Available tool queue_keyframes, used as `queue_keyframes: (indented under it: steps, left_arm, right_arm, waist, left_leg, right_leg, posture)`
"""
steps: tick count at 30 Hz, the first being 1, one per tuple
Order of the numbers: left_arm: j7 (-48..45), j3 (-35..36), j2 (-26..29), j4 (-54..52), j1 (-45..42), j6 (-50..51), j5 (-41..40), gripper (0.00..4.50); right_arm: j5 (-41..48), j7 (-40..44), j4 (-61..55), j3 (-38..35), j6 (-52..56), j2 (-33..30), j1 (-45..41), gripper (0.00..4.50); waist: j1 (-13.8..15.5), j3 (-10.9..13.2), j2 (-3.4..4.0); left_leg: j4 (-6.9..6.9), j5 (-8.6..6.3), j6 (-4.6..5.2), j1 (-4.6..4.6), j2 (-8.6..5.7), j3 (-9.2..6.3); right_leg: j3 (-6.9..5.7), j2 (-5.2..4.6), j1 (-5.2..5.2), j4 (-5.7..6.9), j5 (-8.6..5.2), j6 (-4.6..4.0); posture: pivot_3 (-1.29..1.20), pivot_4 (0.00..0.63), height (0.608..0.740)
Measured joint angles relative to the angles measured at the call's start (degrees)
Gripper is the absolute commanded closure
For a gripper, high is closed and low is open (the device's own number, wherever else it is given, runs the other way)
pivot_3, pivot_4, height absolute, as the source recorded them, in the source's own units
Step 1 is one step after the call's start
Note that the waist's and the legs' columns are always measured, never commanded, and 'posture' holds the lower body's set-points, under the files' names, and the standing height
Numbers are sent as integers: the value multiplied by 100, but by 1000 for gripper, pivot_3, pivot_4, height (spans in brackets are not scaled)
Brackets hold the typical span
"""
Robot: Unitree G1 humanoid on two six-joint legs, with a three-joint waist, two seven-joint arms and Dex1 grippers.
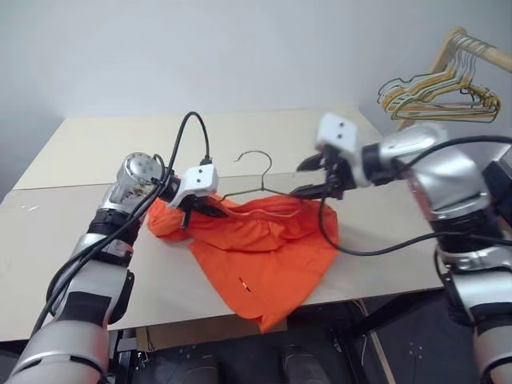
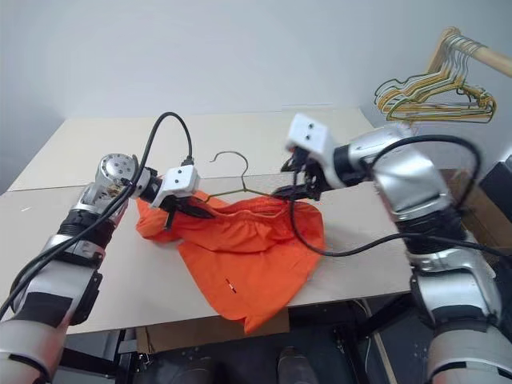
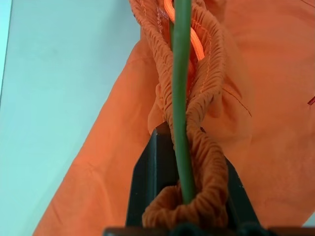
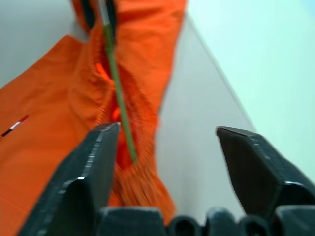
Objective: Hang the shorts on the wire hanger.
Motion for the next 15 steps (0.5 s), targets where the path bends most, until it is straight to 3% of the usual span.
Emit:
queue_keyframes:
  steps: [4, 7, 12, 15]
  left_arm:
    - [0, 5, 36, -17, 10, 2, -19, 4500]
    - [1, 5, 36, -14, 9, 2, -20, 4500]
    - [4, 5, -13, -12, -5, 0, -28, 4500]
    - [3, 5, -17, -14, -7, 0, -40, 4500]
  right_arm:
    - [105, 117, -448, -204, -10, -563, 588, 41]
    - [-385, 13, -504, 348, -374, -676, 936, 41]
    - [-1014, -328, 167, 1071, -710, 72, 757, 41]
    - [-1195, -264, 479, 1304, -832, 259, 491, 702]
  waist:
    - [2, 0, 0]
    - [-10, -1, 1]
    - [-150, -2, 2]
    - [-156, -1, 2]
  left_leg:
    - [1, 0, 0, 2, -1, 4]
    - [2, 0, 0, 4, 0, 7]
    - [-2, 0, 0, 1, -1, 5]
    - [-2, 0, 0, -1, -4, 3]
  right_leg:
    - [1, -1, 5, -3, 0, 1]
    - [3, 0, 2, 2, -1, 1]
    - [6, 1, -1, 0, -1, 0]
    - [5, -3, 1, -5, -1, 1]
  posture:
    - [-135, 1, 740]
    - [-138, 0, 740]
    - [-130, 0, 740]
    - [-116, 0, 740]
